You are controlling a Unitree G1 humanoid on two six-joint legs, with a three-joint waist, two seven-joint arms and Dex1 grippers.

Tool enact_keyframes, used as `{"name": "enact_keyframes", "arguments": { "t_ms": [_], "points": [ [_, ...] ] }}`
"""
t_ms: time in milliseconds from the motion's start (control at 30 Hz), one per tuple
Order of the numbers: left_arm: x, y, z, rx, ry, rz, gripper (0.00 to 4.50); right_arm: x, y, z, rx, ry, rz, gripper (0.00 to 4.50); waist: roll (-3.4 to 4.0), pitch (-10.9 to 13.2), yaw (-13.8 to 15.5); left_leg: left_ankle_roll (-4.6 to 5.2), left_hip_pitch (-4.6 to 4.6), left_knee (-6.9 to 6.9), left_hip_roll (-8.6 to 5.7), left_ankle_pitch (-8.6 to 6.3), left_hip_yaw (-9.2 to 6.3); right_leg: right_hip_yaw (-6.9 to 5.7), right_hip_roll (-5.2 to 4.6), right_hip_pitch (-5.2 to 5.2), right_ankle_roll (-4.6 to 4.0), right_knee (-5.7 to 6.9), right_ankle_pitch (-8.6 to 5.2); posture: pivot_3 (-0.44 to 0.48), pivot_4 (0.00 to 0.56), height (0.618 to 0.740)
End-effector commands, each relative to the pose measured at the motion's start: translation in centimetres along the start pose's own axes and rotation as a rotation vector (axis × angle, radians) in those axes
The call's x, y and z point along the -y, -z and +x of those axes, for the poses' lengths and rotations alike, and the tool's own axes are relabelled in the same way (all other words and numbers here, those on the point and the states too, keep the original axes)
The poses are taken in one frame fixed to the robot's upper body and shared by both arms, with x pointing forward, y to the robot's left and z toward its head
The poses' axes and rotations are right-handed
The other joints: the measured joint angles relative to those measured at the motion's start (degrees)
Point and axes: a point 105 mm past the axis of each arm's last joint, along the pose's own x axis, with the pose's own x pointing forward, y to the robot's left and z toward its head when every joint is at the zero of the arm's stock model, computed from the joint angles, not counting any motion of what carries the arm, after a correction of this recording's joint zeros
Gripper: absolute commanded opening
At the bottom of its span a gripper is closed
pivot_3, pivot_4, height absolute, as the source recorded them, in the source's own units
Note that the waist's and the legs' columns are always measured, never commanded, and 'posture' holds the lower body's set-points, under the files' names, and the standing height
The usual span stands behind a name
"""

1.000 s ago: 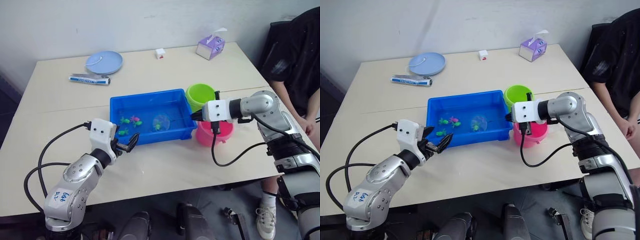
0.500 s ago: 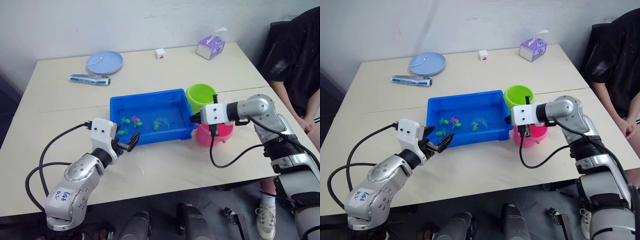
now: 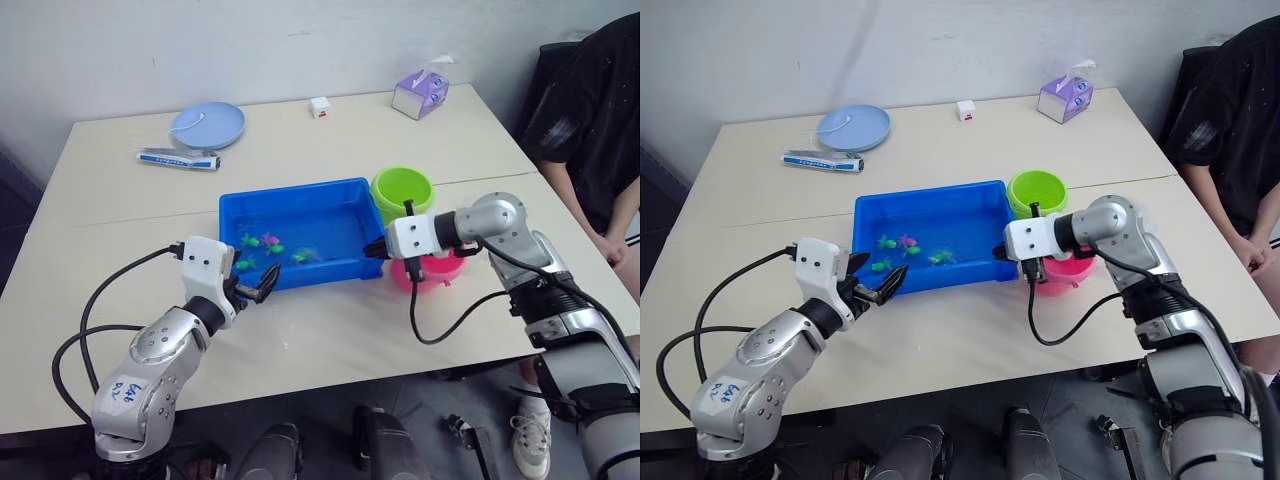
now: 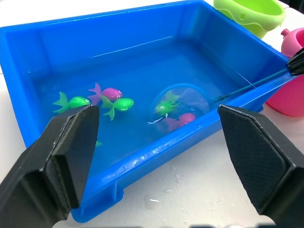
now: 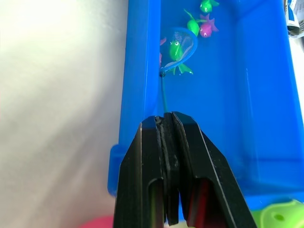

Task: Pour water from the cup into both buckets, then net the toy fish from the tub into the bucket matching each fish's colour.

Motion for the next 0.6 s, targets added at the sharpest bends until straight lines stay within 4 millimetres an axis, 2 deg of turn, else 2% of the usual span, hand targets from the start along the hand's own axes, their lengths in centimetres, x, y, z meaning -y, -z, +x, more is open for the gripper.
{"name": "enact_keyframes", "arguments": {
  "t_ms": [33, 600],
  "points": [
    [0.3, -0.8, -0.2, 0.041, 0.0, 0.018, 4.3, 1.1, -1.8, -0.2, 0.05, -0.007, 0.004, 0.76, 0.0, 0.0, 0.0, 0.0, 0.0, 0.0, 0.0, 0.0, 0.0, 0.0, 0.0, 0.0, 0.0, 0.0, 0.0, 0.0, 0.15, 0.74],
    [0.1, -0.5, 0.0, 0.041, 0.01, 0.019, 4.3, 3.8, -4.4, -2.5, 0.138, -0.005, 0.387, 0.76, 0.01, 0.0, 0.1, -0.01, -0.03, -0.01, -0.01, -0.01, -0.04, 0.02, -0.02, 0.0, 0.0, -0.02, 0.0, 0.0, 0.15, 0.74]
  ]
}}
